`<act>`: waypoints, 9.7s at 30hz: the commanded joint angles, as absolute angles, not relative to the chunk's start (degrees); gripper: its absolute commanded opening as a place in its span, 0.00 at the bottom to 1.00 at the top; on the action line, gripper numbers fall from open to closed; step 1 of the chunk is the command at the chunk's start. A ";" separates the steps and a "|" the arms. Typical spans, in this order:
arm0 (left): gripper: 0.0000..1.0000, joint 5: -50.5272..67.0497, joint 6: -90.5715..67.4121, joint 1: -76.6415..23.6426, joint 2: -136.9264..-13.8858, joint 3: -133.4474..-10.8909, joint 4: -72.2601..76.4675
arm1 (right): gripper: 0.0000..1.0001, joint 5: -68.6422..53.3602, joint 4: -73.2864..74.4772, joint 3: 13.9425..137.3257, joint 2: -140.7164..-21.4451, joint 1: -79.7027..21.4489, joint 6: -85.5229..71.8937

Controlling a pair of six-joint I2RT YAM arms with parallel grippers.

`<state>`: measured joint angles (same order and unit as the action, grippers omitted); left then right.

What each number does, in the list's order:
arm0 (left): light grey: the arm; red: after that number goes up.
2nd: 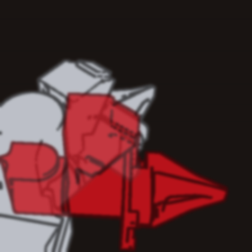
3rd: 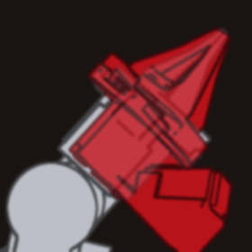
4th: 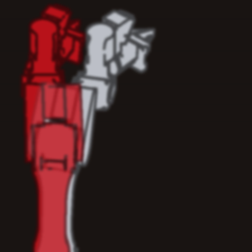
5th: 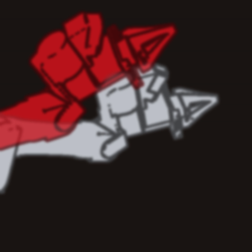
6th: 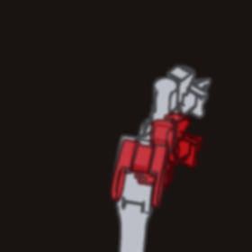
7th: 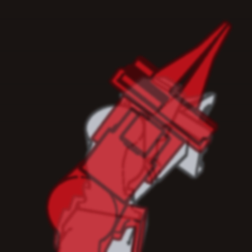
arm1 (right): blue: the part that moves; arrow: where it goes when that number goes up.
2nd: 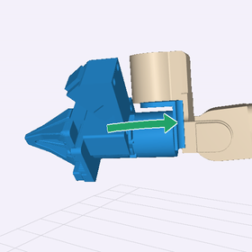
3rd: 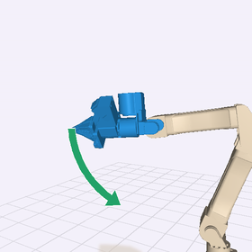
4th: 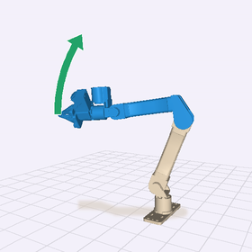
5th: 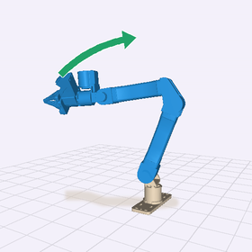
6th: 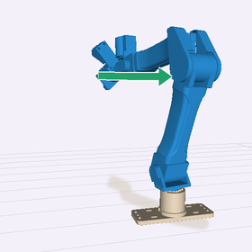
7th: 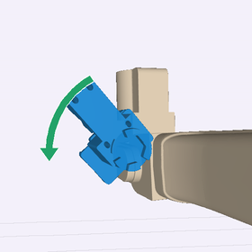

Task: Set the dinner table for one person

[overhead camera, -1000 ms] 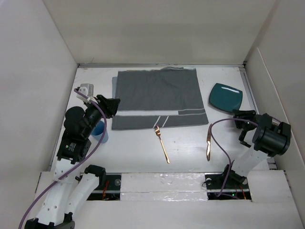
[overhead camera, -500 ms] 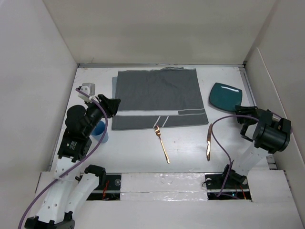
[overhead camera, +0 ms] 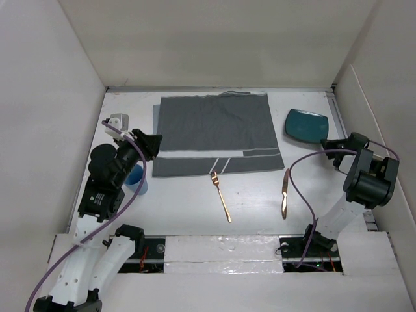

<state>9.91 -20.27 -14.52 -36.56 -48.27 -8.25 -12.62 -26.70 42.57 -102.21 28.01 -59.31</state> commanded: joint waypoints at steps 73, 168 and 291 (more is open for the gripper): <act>0.29 13.27 -19.86 -13.01 -38.76 -48.69 -4.92 | 0.37 23.03 -95.80 41.24 -120.59 -30.85 -79.63; 0.51 8.35 -19.16 -13.54 -30.14 -47.64 -3.78 | 0.00 3.08 16.51 120.74 -120.48 -13.63 -10.73; 0.00 12.04 -20.92 -12.39 -33.49 -47.64 -4.04 | 0.00 26.90 12.56 90.41 -110.46 -61.88 -32.06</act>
